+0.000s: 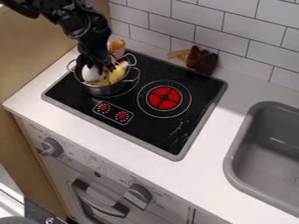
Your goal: Moved a pink object from the silver pot and put it on the right burner
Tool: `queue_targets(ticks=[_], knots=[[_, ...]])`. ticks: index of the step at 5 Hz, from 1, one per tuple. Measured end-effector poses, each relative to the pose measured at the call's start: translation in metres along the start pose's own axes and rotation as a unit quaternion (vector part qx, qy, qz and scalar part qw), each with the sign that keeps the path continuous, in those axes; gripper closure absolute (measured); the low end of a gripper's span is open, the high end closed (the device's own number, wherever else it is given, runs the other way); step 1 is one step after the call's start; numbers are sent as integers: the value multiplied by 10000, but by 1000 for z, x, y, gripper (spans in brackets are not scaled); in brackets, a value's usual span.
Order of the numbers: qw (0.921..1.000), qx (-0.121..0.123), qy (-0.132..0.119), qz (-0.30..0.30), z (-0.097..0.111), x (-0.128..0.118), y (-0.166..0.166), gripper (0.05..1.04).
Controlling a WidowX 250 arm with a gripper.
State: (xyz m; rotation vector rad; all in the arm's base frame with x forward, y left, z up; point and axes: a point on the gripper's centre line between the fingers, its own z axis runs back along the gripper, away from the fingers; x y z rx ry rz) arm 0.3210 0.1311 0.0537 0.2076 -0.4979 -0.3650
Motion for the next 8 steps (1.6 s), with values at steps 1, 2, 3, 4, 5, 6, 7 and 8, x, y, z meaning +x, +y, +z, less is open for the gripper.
queue_targets(ticks=[1, 2, 3, 4, 5, 6, 7, 8], knots=[[9997, -182, 119, 69, 3, 2, 0, 1013], [9997, -218, 112, 88, 5, 6, 2, 1017], [9995, -269, 104, 85, 6, 8, 2, 1018], [9992, -347, 165, 125, 7, 10, -1, 1018], [9989, -365, 246, 171, 22, 14, -1, 1018], [9983, -387, 403, 165, 34, 13, -3, 1018], [9980, -354, 502, 171, 46, 15, -5, 1018], [9975, -338, 552, 267, 58, 20, -13, 1018]])
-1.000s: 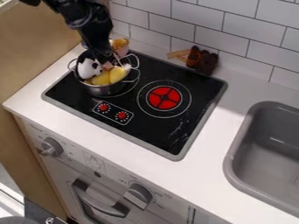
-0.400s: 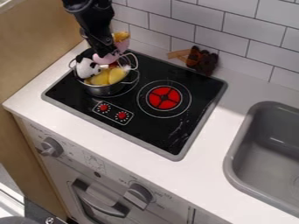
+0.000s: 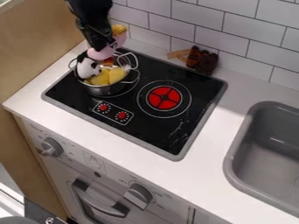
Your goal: Moved a pink object from the silver pot and put it on the right burner
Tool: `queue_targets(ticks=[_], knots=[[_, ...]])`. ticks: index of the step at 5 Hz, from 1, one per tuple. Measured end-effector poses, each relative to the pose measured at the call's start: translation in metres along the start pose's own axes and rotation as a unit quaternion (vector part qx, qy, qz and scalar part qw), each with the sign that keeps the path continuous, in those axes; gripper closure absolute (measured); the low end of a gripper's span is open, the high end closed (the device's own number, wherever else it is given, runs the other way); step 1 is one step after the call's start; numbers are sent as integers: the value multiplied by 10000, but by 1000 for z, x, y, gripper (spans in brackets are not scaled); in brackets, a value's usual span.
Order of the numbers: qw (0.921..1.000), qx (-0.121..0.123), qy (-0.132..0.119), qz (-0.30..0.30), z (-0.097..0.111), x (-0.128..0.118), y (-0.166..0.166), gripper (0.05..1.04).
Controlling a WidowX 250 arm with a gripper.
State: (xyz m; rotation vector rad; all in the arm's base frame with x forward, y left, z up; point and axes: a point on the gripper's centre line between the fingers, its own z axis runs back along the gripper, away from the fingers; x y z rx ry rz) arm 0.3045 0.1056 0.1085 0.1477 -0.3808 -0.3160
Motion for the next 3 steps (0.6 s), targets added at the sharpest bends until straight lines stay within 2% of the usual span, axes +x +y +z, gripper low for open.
queue_targets(ticks=[2, 3], knots=[[9991, 145, 178, 345, 20, 9, -35, 1018], [9984, 263, 179, 471, 16, 14, -57, 1018]])
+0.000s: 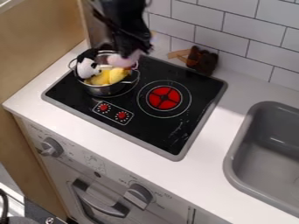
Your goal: Moved a pink object from the silver pot and put it on the right burner
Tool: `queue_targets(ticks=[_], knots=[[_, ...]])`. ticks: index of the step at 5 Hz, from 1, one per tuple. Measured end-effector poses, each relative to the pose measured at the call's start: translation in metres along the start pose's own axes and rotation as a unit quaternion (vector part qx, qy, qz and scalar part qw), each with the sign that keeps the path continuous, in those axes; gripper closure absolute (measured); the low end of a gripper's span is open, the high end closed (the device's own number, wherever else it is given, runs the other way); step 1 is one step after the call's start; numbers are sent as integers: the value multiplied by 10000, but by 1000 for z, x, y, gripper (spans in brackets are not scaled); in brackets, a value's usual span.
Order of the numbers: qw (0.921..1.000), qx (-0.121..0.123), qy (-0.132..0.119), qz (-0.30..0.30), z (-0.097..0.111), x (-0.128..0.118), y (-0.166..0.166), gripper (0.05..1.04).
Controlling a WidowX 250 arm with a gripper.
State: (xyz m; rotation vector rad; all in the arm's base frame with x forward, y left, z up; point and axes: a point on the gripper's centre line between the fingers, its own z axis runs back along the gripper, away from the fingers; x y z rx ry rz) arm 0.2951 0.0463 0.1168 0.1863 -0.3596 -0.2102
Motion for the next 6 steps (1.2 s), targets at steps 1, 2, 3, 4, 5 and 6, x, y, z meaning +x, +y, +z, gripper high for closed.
queue_targets(ticks=[1, 2, 3, 4, 5, 6], knots=[[9996, 204, -173, 12, -7, 3, -18, 1018], [9988, 396, -282, 24, -26, 4, -30, 1018], [9976, 551, -412, 13, -42, 5, -32, 994], [9963, 584, -630, -88, -49, 6, -33, 827], [9957, 551, -737, -79, -50, 8, -29, 561], [9969, 402, -664, -132, -53, 3, -22, 258]])
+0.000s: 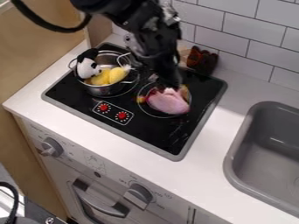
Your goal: Moved a pink object from the silver pot and put it on the right burner
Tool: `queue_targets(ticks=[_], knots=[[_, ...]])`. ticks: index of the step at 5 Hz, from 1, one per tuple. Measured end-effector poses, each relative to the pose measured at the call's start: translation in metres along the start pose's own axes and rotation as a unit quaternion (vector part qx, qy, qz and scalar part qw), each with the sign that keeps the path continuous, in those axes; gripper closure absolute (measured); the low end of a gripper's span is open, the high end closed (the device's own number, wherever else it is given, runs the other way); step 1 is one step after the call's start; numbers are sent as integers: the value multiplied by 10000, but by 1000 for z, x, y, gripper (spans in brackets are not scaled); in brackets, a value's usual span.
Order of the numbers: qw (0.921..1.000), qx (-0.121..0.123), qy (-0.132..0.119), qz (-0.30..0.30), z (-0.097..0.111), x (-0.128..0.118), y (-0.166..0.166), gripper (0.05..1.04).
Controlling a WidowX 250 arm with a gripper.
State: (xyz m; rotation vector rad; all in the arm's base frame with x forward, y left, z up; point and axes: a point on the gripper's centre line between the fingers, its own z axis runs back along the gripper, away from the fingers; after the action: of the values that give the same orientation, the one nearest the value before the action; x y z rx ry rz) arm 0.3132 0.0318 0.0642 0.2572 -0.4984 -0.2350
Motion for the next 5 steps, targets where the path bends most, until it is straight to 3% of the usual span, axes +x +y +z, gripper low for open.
queue_targets(ticks=[1, 3, 5], knots=[[9999, -86, 86, -1, -1, -5, 5, 78], [9980, -462, 420, -111, 17, -3, 21, 84], [9955, -578, 745, -124, 33, 0, 62, 84]])
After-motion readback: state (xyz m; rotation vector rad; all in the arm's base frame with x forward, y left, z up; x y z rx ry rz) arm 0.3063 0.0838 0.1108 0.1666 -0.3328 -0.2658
